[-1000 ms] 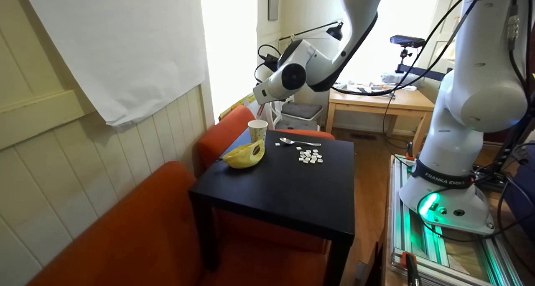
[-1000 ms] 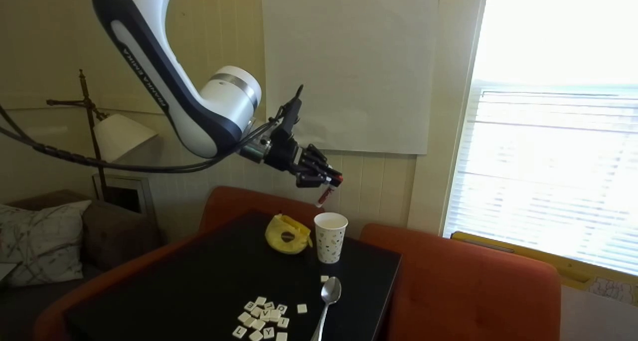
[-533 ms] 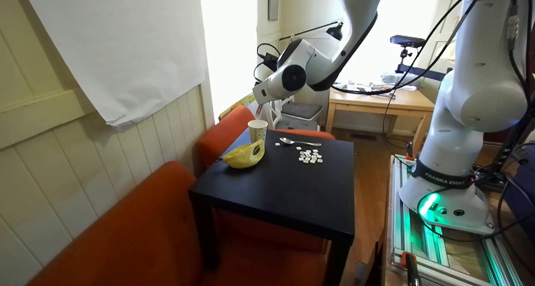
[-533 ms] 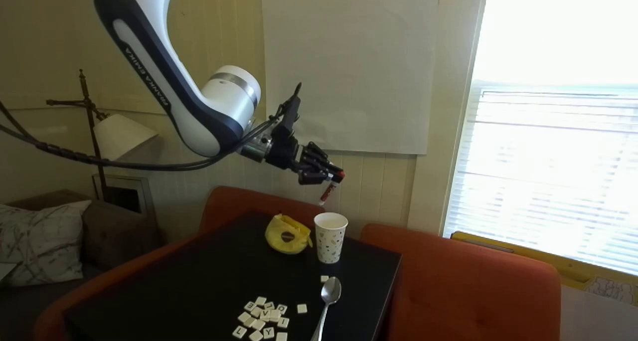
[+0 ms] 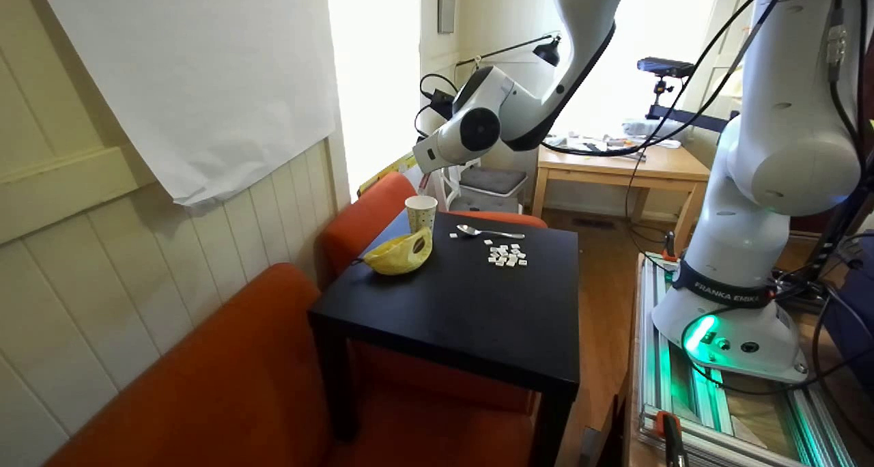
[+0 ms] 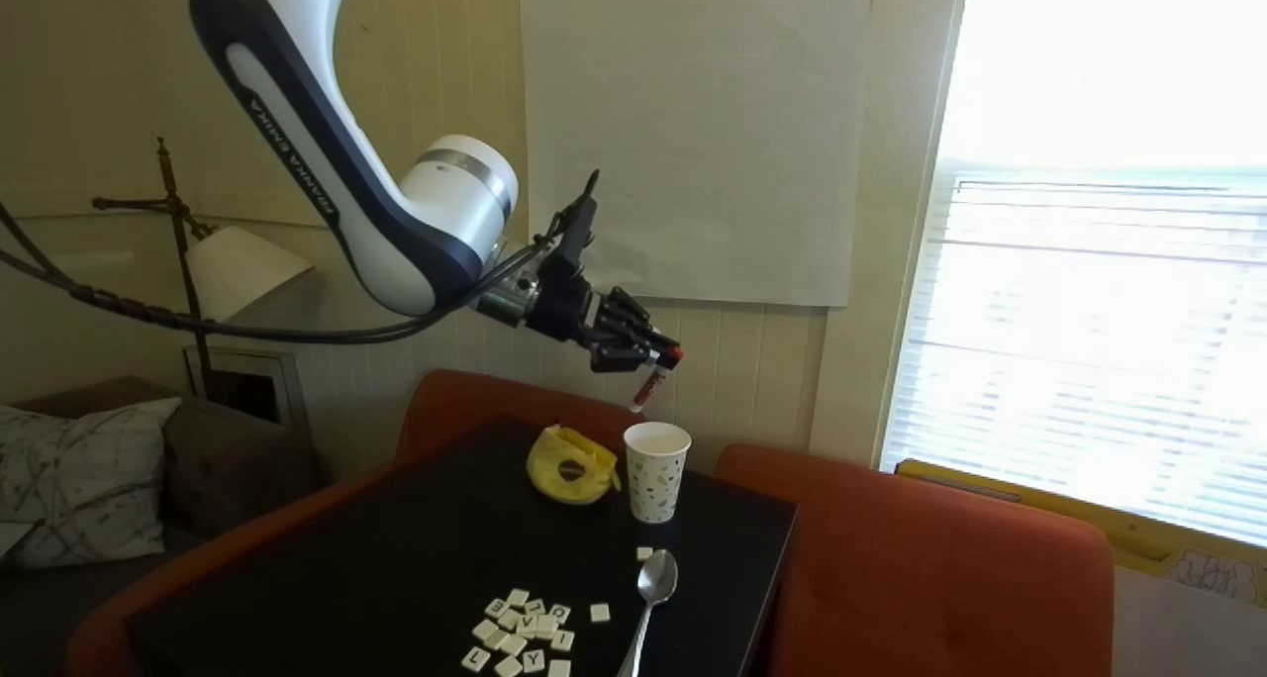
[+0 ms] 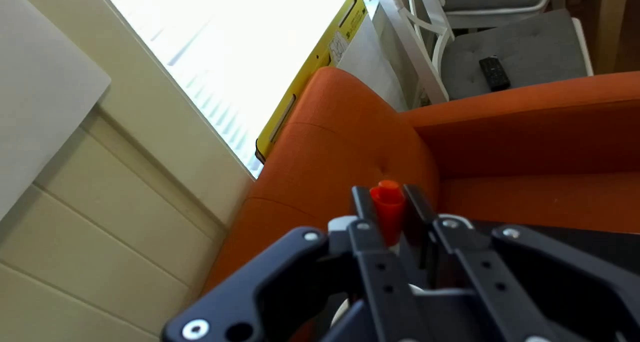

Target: Put the marker in the paper cup

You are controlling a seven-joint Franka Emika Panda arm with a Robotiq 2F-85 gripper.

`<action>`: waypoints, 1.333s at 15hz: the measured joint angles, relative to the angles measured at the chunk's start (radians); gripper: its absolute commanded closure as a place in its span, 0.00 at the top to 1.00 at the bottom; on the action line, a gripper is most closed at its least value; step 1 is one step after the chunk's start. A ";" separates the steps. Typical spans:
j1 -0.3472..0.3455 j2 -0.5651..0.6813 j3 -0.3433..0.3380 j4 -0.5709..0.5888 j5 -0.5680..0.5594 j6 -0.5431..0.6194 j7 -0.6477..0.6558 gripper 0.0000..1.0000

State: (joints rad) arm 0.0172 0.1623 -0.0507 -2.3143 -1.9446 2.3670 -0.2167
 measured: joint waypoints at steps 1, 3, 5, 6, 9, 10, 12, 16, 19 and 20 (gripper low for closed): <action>0.000 0.010 0.003 0.000 0.000 -0.001 0.000 0.05; 0.000 0.037 0.012 0.004 0.000 -0.010 0.002 0.05; 0.000 0.063 0.019 0.015 0.000 -0.023 0.013 0.05; 0.000 0.074 0.022 0.021 0.000 -0.027 0.018 0.05; 0.000 0.092 0.025 0.039 0.000 -0.045 0.036 0.05; 0.000 0.095 0.026 0.043 -0.001 -0.058 0.042 0.05; 0.000 0.098 0.029 0.046 -0.005 -0.097 0.055 0.05; 0.001 0.107 0.032 0.046 -0.005 -0.153 0.055 0.05; 0.001 0.125 0.035 0.046 -0.005 -0.163 0.048 0.05; 0.001 0.132 0.036 0.046 -0.005 -0.164 0.048 0.05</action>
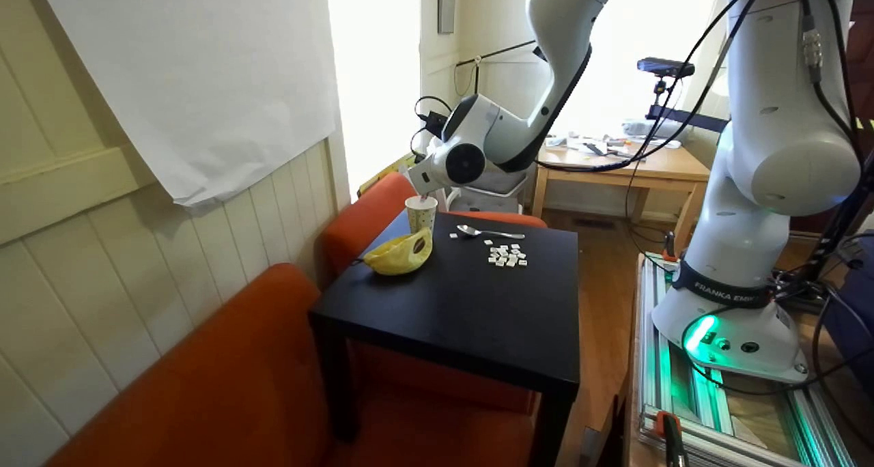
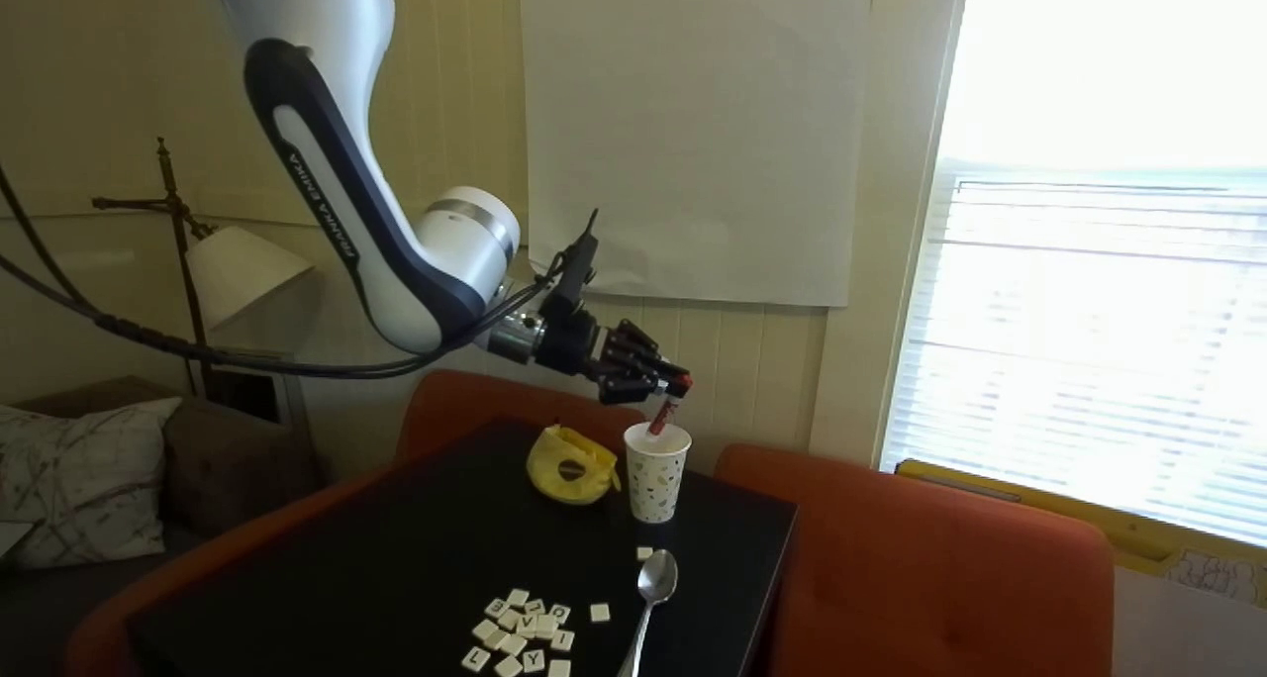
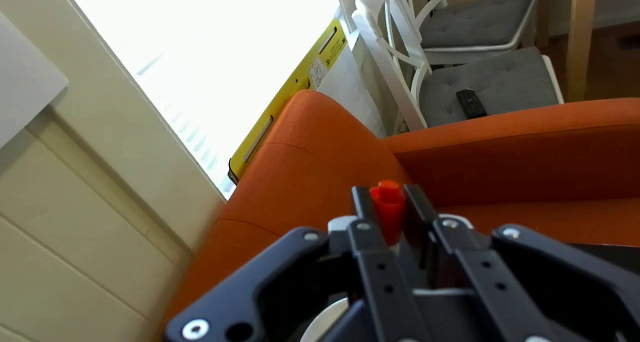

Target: Put the marker in the paper cup

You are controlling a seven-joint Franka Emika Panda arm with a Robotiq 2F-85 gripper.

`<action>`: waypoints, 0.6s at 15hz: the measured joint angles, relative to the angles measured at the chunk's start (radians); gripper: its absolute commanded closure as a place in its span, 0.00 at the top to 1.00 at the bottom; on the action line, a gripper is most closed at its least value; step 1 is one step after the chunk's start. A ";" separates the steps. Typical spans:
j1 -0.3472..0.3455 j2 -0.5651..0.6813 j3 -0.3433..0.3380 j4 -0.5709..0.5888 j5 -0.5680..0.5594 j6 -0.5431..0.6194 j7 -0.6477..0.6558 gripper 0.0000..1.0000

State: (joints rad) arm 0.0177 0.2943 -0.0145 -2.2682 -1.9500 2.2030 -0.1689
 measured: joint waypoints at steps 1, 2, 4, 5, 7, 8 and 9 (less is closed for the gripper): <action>0.000 0.007 0.001 0.000 0.000 0.000 0.000 0.05; 0.000 0.015 0.002 0.000 0.000 0.000 0.000 0.05; 0.000 0.028 0.003 0.001 0.000 0.000 0.000 0.05; 0.000 0.033 0.003 0.001 0.000 0.000 0.000 0.05; 0.000 0.042 0.006 0.002 0.000 0.000 0.000 0.05; 0.000 0.045 0.008 0.002 0.000 0.000 0.000 0.05; 0.000 0.048 0.010 0.002 0.000 0.000 0.000 0.05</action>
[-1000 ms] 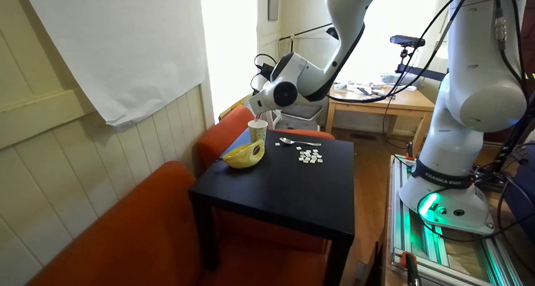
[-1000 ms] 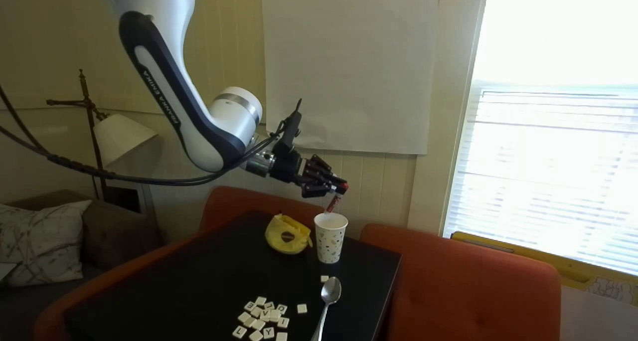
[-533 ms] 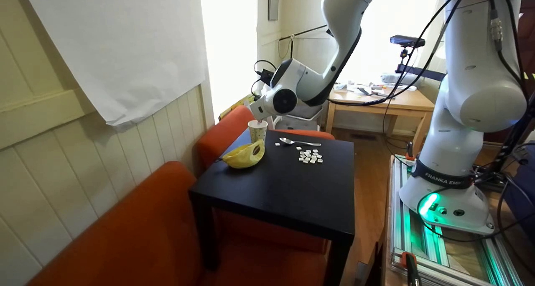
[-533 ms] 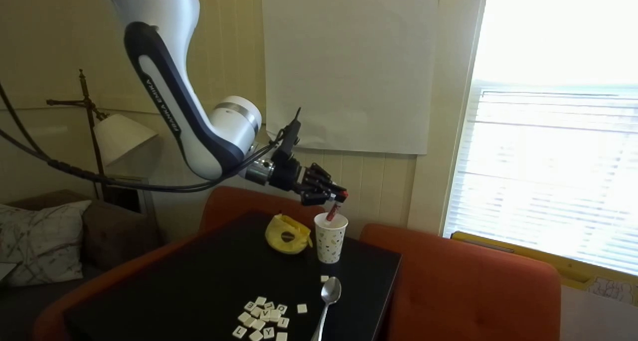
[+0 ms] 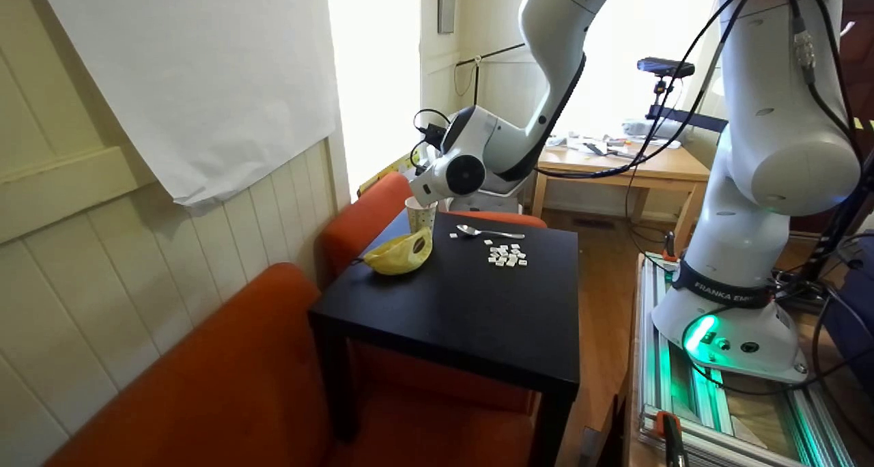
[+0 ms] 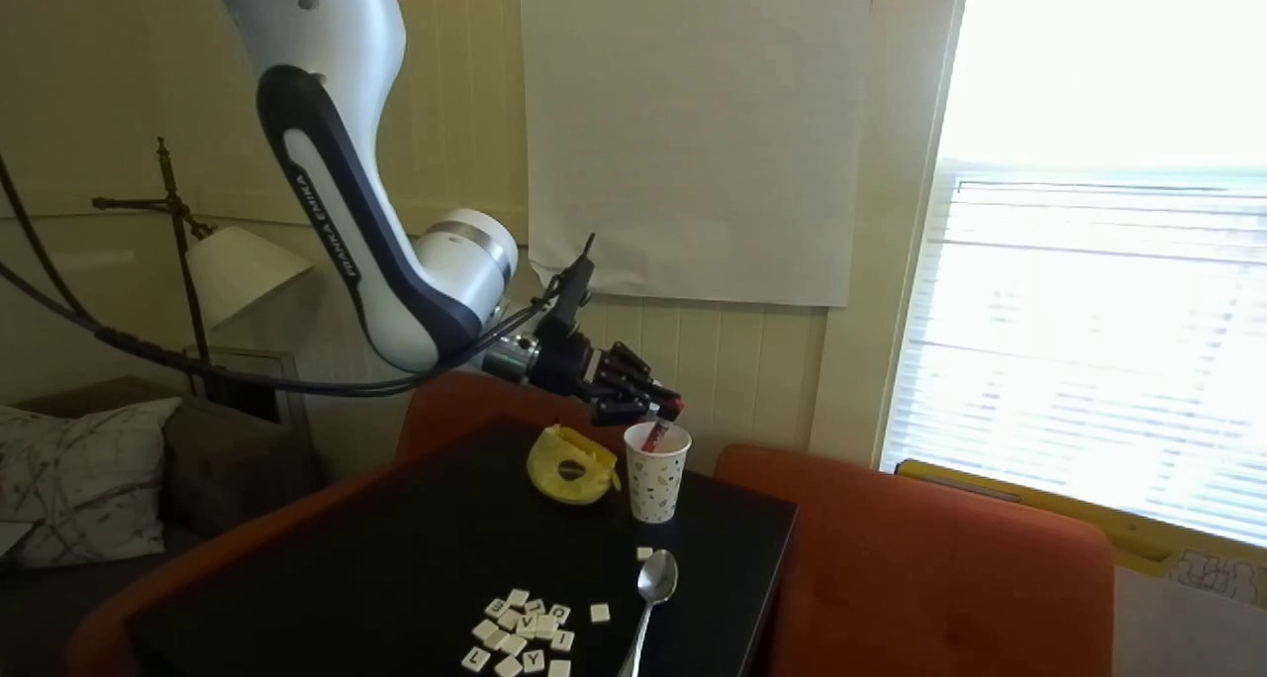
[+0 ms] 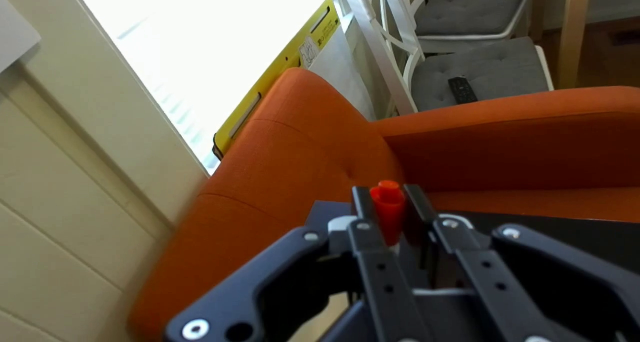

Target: Put the marker in the paper cup

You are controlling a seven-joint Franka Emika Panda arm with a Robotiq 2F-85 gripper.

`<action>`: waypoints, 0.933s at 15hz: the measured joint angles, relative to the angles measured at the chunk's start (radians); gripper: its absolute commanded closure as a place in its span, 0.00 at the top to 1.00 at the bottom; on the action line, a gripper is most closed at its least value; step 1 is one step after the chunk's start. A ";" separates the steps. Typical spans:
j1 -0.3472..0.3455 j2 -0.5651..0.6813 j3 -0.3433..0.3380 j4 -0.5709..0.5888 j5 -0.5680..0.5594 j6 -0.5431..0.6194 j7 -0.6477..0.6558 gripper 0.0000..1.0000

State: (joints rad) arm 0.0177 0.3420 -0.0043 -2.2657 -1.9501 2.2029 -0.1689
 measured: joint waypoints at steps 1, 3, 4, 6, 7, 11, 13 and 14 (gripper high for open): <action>0.000 0.003 0.003 0.000 0.000 0.000 0.000 0.05; 0.000 0.010 0.009 0.001 0.000 0.000 0.001 0.05; 0.000 0.013 0.012 0.002 -0.001 0.000 0.001 0.05; 0.000 0.021 0.017 0.006 -0.001 0.001 0.002 0.05; 0.000 0.025 0.018 0.008 -0.001 0.001 0.003 0.05; 0.000 0.047 0.022 0.027 -0.002 0.001 0.008 0.46; 0.000 0.059 0.022 0.036 -0.002 0.001 0.010 0.60; 0.000 0.064 0.022 0.040 -0.002 0.001 0.011 0.66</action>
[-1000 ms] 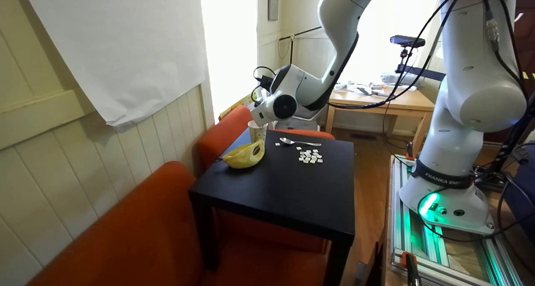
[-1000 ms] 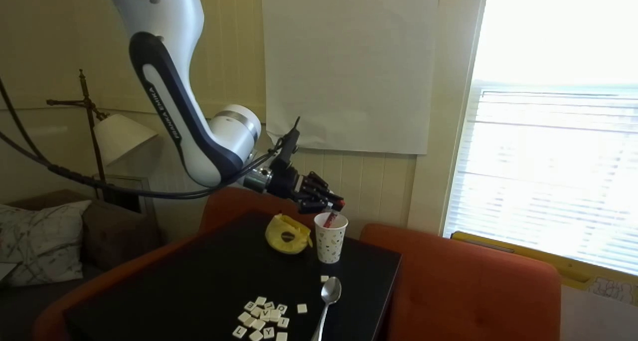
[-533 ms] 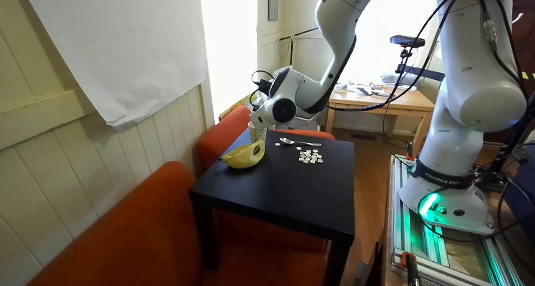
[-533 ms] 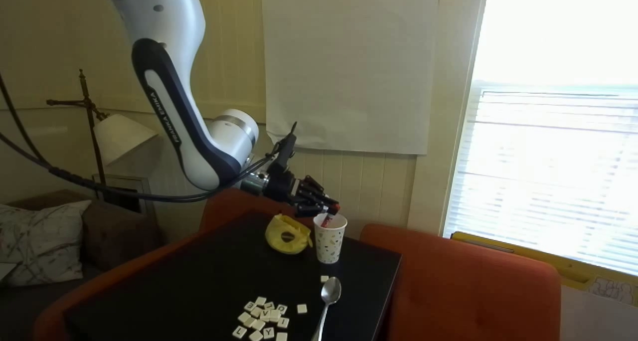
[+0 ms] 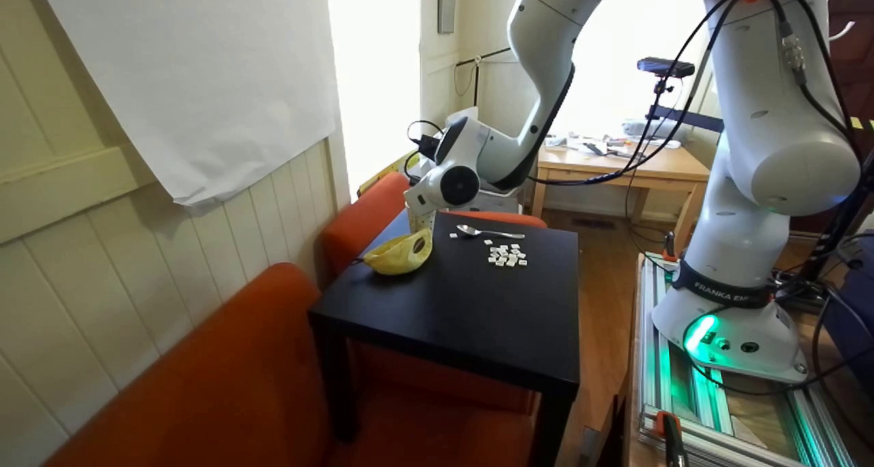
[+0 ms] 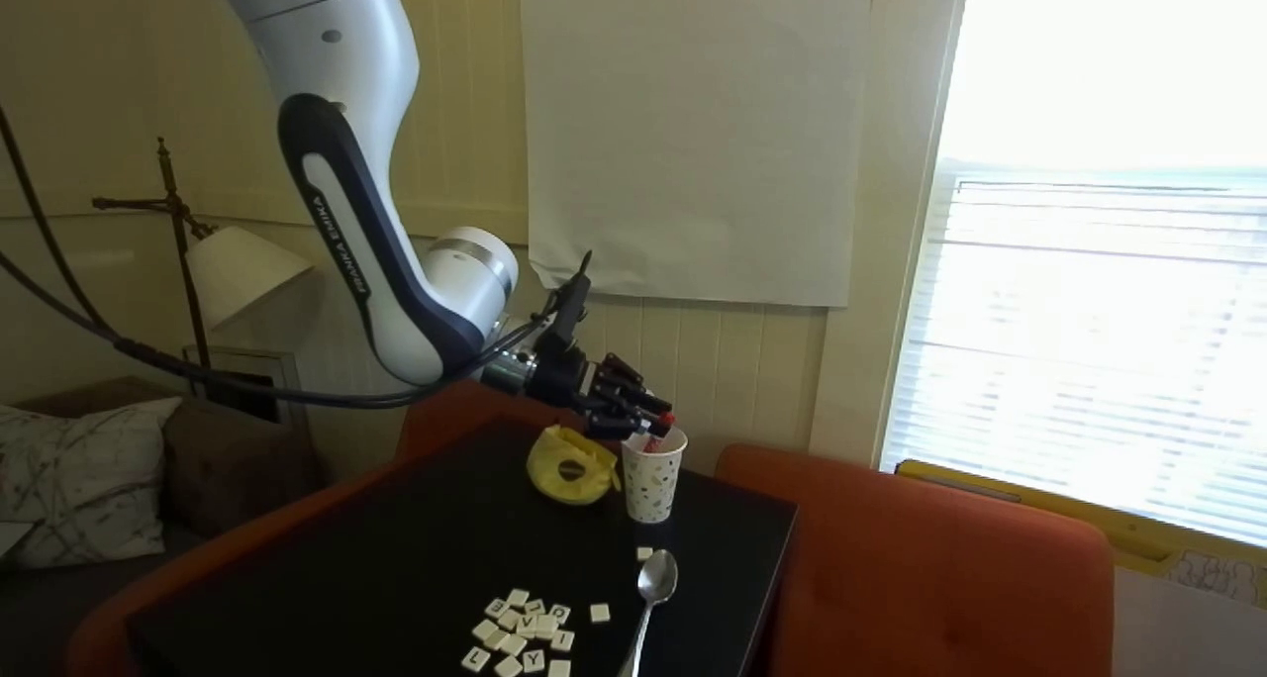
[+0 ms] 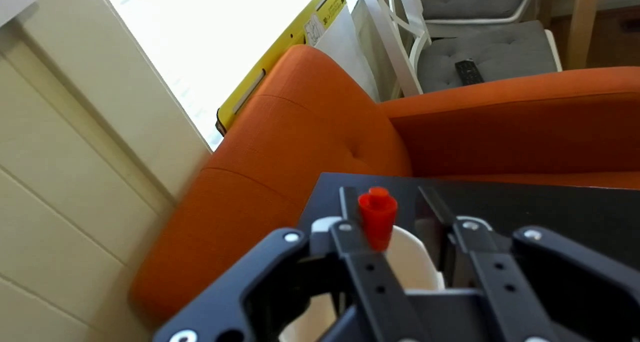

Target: Put the marker in the paper cup

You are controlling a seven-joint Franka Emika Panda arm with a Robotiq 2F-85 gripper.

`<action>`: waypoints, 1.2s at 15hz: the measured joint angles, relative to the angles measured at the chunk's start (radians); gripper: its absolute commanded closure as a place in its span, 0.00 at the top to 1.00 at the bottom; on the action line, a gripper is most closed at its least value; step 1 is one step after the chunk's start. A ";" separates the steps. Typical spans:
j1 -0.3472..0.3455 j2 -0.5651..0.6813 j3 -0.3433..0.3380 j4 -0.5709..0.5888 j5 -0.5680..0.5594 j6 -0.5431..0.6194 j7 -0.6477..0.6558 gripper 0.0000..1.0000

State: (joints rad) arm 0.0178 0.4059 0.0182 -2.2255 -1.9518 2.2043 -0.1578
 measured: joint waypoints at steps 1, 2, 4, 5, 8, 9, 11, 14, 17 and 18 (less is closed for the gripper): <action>0.000 0.005 0.000 0.005 0.000 0.000 0.001 0.75; 0.000 0.009 0.000 0.009 0.000 0.000 0.001 0.81; 0.000 0.010 0.000 0.014 0.000 0.000 0.002 0.95; 0.000 0.010 0.000 0.017 0.000 0.000 0.003 0.99; 0.000 0.002 0.000 0.019 0.006 0.000 0.001 1.00; -0.001 -0.005 0.000 0.017 0.020 0.005 -0.009 1.00; -0.004 -0.032 0.000 0.009 0.072 0.025 -0.040 1.00; -0.029 -0.115 0.000 -0.017 0.195 0.127 -0.125 1.00; -0.068 -0.228 -0.012 -0.064 0.353 0.259 -0.273 1.00; -0.081 -0.265 -0.019 -0.087 0.424 0.299 -0.345 1.00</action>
State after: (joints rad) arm -0.0631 0.1407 -0.0008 -2.3120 -1.5277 2.5036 -0.5028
